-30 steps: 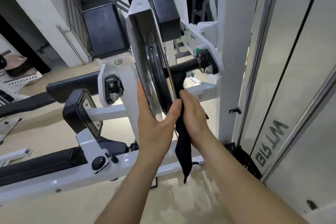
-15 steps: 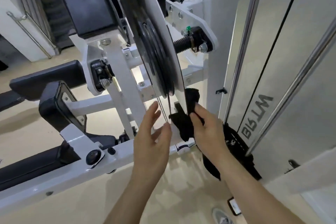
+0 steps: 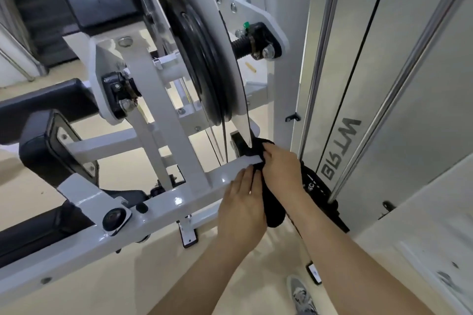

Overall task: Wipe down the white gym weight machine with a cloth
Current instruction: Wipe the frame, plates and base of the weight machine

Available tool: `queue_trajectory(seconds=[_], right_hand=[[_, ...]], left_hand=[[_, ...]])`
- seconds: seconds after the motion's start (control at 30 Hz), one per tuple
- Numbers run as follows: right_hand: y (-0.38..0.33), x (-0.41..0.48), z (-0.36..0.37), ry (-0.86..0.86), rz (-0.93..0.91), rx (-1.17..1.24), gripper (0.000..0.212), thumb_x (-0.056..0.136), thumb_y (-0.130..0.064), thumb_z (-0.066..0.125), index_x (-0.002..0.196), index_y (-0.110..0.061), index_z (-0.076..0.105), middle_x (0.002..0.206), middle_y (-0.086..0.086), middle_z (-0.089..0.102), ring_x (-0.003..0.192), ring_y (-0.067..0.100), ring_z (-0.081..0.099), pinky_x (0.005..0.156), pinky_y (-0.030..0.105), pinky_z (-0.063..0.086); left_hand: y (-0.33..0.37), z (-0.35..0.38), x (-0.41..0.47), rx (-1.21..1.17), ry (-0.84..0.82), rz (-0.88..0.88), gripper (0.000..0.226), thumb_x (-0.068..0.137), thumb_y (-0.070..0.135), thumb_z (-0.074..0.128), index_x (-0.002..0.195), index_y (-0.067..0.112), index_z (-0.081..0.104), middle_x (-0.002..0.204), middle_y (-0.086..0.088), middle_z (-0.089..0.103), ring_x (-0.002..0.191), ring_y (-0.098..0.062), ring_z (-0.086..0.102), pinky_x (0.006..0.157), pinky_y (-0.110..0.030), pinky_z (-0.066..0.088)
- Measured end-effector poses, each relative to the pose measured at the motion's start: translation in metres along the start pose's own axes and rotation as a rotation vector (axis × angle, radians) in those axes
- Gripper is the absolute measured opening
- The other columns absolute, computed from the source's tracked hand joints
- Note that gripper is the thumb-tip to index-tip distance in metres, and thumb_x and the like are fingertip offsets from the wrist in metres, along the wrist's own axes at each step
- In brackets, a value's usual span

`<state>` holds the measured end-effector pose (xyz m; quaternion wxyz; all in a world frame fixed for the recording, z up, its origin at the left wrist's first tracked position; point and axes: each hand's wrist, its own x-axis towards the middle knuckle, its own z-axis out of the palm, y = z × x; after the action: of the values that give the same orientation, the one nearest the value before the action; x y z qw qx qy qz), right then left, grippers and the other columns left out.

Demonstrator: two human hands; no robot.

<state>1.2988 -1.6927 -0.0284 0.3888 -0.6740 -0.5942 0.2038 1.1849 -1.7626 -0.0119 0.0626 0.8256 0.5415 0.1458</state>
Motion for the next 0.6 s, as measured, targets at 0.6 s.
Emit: queue_trajectory(seconds=[0.6], right_hand=[[0.012,0.051,-0.016,0.148,0.359,0.613,0.020,0.096,-0.024,0.055,0.114,-0.020,0.064,0.111,0.004,0.065,0.103,0.019,0.062,0.092,0.037,0.050]], left_hand=[[0.020,0.018,0.052,-0.034,0.033,-0.202,0.057,0.095,0.032,0.050,0.148,0.020,0.033,0.143,0.000,0.045,0.122,-0.025,0.045,0.096,-0.042,0.039]])
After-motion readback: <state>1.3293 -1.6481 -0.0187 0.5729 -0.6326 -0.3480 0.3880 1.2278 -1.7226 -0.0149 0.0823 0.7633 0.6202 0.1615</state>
